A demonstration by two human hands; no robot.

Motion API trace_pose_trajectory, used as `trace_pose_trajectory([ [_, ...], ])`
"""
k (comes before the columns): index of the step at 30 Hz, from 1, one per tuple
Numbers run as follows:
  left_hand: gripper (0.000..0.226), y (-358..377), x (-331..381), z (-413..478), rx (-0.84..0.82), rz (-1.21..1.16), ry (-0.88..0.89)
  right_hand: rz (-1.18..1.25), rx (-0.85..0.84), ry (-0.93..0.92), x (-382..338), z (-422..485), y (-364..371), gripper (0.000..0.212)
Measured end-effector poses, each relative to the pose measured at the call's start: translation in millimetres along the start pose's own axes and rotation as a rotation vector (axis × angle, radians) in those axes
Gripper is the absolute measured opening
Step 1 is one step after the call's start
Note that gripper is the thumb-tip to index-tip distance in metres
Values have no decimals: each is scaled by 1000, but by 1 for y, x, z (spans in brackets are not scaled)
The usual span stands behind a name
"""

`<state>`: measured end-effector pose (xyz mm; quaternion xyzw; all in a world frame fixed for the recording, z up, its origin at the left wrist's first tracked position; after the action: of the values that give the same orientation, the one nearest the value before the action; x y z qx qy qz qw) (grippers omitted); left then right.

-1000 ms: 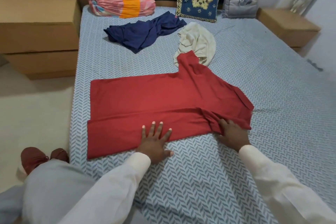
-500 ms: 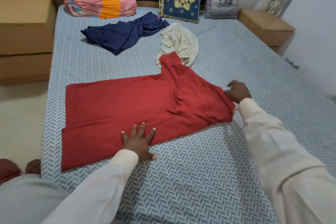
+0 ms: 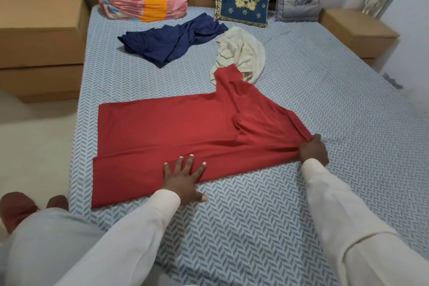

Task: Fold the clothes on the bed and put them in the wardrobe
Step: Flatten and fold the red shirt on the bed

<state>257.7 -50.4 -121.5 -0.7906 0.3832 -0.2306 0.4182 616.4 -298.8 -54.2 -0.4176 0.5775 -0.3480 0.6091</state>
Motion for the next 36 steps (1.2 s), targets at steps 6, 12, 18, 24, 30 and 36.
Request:
trace_pose_trajectory([
  [6,87,-5,-34,-29,246,-105,50,104,-332,-745,-141,-90,69,31],
  [12,63,-24,-155,-42,445,-273,-288,-228,-535,-918,-202,-152,136,67],
  [18,76,-46,-209,-12,230,-83,-331,-495,-495,-901,-218,-146,143,49],
  [24,42,-63,-250,-22,192,-163,-308,-527,-443,-843,-202,-120,122,36],
  [30,28,-36,-301,-51,273,-1076,-360,-518,-485,-871,-207,-114,116,60],
  [36,19,3,-270,-60,32,-1141,-411,-210,-436,-1155,-222,-180,110,34],
])
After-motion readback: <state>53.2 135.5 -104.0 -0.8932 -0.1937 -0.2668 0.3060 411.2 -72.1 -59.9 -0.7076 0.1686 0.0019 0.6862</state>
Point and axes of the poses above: each hand's wrist, its own z-axis towards the middle knuckle, its own y-axis out of the palm, x = y × z, the point moved 10 cm from there along z, towards the middle knuckle, and after that the axes turned 7 degrees about -y, right-handed, at the moved point
